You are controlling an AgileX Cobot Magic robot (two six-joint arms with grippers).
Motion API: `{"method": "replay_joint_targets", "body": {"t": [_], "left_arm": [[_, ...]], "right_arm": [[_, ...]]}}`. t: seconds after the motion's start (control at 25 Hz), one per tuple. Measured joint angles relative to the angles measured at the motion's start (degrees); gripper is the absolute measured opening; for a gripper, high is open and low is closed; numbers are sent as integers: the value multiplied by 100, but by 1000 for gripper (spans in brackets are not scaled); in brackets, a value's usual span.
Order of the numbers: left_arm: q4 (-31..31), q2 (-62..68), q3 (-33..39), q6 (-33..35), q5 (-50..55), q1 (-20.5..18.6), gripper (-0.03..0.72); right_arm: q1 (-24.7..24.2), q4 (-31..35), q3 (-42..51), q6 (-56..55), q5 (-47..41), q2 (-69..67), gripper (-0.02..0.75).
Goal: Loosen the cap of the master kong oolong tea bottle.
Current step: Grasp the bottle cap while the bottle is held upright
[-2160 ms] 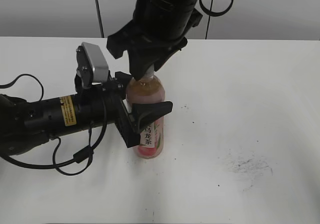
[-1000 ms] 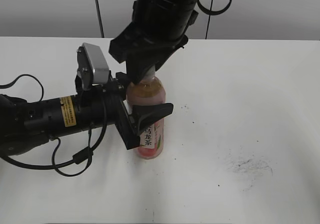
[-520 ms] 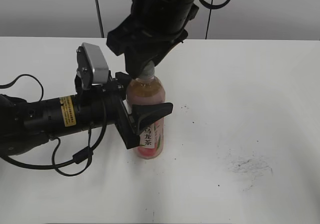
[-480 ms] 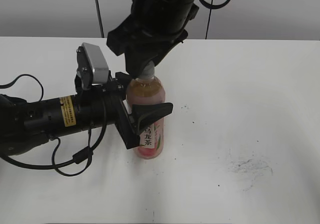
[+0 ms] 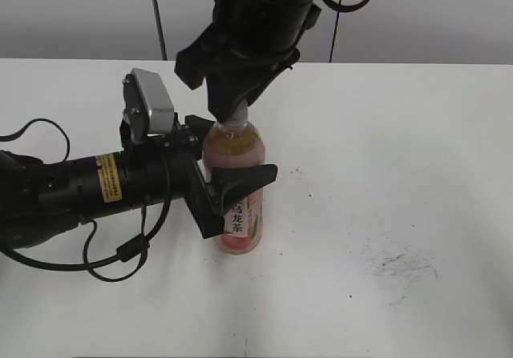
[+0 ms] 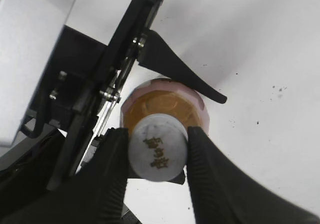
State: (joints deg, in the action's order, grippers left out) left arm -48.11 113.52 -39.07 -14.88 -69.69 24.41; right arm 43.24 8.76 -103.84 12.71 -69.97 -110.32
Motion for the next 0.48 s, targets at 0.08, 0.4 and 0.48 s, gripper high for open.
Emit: {"method": "replay_joint_targets", "body": {"t": [0.08, 0.4, 0.48], "left_arm": [[0, 0, 0, 0, 0, 0, 446], [22, 0, 0, -6, 0, 0, 446], [27, 0, 0, -6, 0, 0, 446]], "right_arm": [[0, -32, 0, 0, 0, 0, 269], [0, -72, 0, 716, 5, 0, 269], [0, -74, 0, 1090, 11, 0, 269]]}}
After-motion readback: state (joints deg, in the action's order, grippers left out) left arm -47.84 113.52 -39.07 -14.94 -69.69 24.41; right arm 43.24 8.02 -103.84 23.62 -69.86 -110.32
